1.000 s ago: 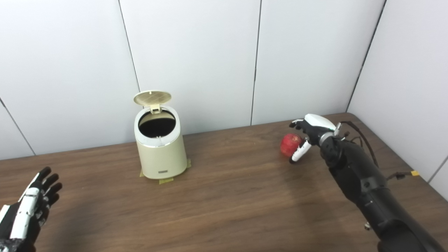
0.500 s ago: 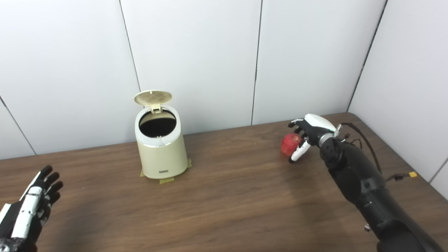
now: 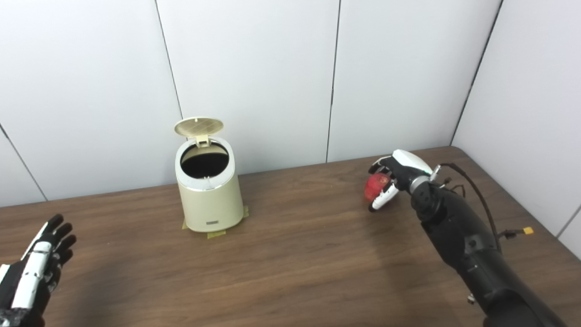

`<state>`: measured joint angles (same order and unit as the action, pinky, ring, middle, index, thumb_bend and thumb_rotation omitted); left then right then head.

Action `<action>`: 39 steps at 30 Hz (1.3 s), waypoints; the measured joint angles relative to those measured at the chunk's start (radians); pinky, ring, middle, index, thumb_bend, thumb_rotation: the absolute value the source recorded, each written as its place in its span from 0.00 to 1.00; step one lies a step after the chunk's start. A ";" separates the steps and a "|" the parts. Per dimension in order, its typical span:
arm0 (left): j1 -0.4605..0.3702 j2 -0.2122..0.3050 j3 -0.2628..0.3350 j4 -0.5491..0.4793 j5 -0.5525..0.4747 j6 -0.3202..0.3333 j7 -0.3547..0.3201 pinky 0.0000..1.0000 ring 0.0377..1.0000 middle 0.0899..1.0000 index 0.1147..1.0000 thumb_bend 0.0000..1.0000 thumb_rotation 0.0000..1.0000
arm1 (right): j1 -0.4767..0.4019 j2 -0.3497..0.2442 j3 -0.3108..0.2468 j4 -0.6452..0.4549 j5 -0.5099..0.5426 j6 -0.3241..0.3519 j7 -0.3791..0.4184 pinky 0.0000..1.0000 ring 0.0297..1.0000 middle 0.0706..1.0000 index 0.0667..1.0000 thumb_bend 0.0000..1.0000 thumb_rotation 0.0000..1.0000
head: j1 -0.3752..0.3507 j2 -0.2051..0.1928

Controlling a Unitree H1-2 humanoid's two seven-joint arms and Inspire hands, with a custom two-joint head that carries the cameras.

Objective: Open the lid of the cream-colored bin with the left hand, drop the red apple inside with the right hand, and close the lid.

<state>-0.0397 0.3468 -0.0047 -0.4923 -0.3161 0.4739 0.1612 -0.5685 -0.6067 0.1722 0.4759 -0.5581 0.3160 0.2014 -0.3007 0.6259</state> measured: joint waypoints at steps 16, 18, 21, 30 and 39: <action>0.000 0.021 -0.013 -0.006 -0.036 0.000 0.034 0.99 0.99 1.00 1.00 0.22 0.85 | 0.029 0.023 -0.033 -0.016 0.003 0.018 -0.098 0.40 0.39 0.45 0.47 0.52 0.00 | 0.008 0.002; 0.000 0.023 -0.017 -0.009 -0.037 0.000 0.043 0.98 0.99 1.00 1.00 0.22 0.85 | 0.032 0.024 -0.033 -0.030 -0.006 0.035 -0.110 0.43 0.42 0.47 0.44 0.52 0.00 | 0.020 0.003; 0.000 0.023 -0.025 -0.012 -0.041 0.000 0.055 0.99 1.00 1.00 1.00 0.21 0.84 | 0.040 0.028 -0.045 -0.082 -0.012 0.038 -0.138 0.39 0.39 0.48 0.46 0.52 0.00 | 0.043 0.003; 0.000 -0.015 -0.033 -0.012 -0.015 0.000 0.067 1.00 0.98 0.99 1.00 0.22 0.83 | 0.088 0.069 -0.076 -0.322 -0.010 -0.007 -0.211 0.38 0.38 0.47 0.50 0.51 0.00 | 0.084 0.003; 0.014 -0.078 -0.013 -0.003 0.055 -0.001 0.016 0.98 0.95 0.96 1.00 0.33 0.76 | 0.113 0.162 -0.070 -0.582 -0.012 -0.007 -0.188 0.34 0.35 0.45 0.52 0.51 0.00 | 0.136 -0.014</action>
<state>-0.0255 0.2688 -0.0174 -0.4948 -0.2608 0.4732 0.1771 -0.4553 -0.4448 0.1023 -0.1062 -0.5699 0.3090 0.0132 -0.1642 0.6121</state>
